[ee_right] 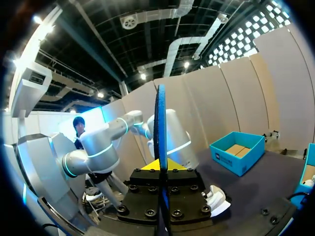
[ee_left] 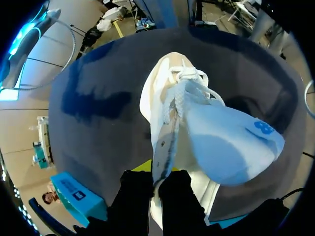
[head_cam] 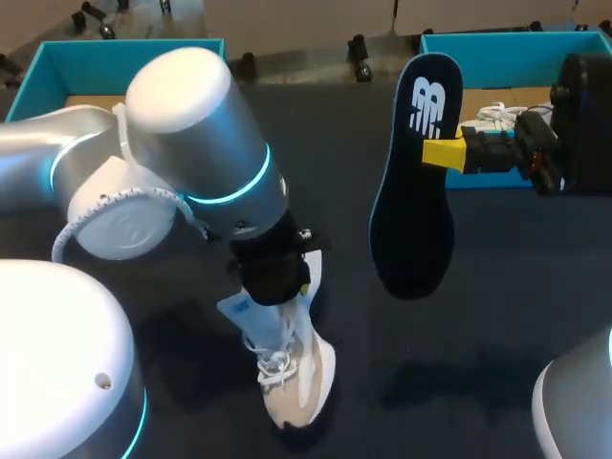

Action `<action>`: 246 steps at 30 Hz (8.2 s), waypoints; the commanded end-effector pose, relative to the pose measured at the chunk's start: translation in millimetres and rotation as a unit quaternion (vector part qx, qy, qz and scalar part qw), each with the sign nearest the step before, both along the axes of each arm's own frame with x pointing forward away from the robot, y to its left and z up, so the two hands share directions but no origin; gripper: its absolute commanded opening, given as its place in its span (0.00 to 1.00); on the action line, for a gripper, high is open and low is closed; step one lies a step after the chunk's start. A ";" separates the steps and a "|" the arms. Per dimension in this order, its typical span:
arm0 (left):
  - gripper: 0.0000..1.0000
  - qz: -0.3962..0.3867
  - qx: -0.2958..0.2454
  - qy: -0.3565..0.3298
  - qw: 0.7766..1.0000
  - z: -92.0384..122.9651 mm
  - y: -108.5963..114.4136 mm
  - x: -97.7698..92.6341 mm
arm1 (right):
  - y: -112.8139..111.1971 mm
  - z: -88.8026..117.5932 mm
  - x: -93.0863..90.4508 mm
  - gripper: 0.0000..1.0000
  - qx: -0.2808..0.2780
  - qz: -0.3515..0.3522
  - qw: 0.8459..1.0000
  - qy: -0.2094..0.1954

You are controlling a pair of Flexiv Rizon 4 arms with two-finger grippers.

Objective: Take the shoe out of the shoebox, open the shoe tongue, remove and reinsert the insole, then place the shoe into the shoebox

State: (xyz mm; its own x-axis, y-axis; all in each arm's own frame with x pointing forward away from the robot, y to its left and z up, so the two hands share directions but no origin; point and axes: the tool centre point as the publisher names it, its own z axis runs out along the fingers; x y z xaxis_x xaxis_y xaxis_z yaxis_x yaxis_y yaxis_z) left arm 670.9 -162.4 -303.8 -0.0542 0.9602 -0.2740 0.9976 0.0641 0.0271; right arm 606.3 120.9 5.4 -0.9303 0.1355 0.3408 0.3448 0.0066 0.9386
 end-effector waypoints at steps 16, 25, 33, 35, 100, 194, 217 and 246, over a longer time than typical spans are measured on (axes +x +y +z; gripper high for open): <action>0.00 -0.029 0.042 0.026 0.998 -15.0 -23.5 -9.5 | -2.2 -2.1 -6.7 0.00 0.001 -0.005 1.000 0.000; 0.00 -0.044 0.058 0.048 0.996 -16.3 -14.7 -14.5 | -2.2 -2.1 -6.7 0.00 0.001 -0.005 1.000 0.000; 0.00 -0.052 0.070 0.058 0.995 -29.9 -17.7 -20.9 | -2.2 -2.1 -6.7 0.00 0.001 -0.005 1.000 0.000; 0.00 -0.053 0.074 0.058 0.994 -33.8 -18.5 -21.5 | -2.2 -2.1 -6.7 0.00 0.001 -0.005 1.000 0.000; 1.00 0.011 -0.403 0.122 0.907 99.3 -8.6 38.2 | -2.2 -2.1 -6.7 0.00 0.001 -0.005 1.000 0.000; 1.00 -0.133 -0.633 -0.007 0.762 172.4 8.1 78.6 | -27.3 -67.9 153.7 0.00 0.088 0.006 0.916 0.391; 1.00 -0.133 -0.633 -0.007 0.762 172.4 8.1 78.6 | -19.3 -94.6 188.7 0.00 0.072 -0.023 0.870 0.487; 1.00 -0.133 -0.633 -0.007 0.762 172.4 8.1 78.6 | 43.0 -128.2 206.2 0.00 0.038 -0.042 0.811 0.583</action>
State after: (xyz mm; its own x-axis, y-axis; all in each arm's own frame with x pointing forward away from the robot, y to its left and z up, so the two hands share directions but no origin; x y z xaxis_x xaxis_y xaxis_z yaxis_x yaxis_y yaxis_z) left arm 750.2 -153.8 -130.4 0.1058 -0.0960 -0.9897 0.9797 -0.1601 0.1203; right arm 813.1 163.0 -123.4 0.0383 0.1150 0.9926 0.9943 -0.1035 -0.0264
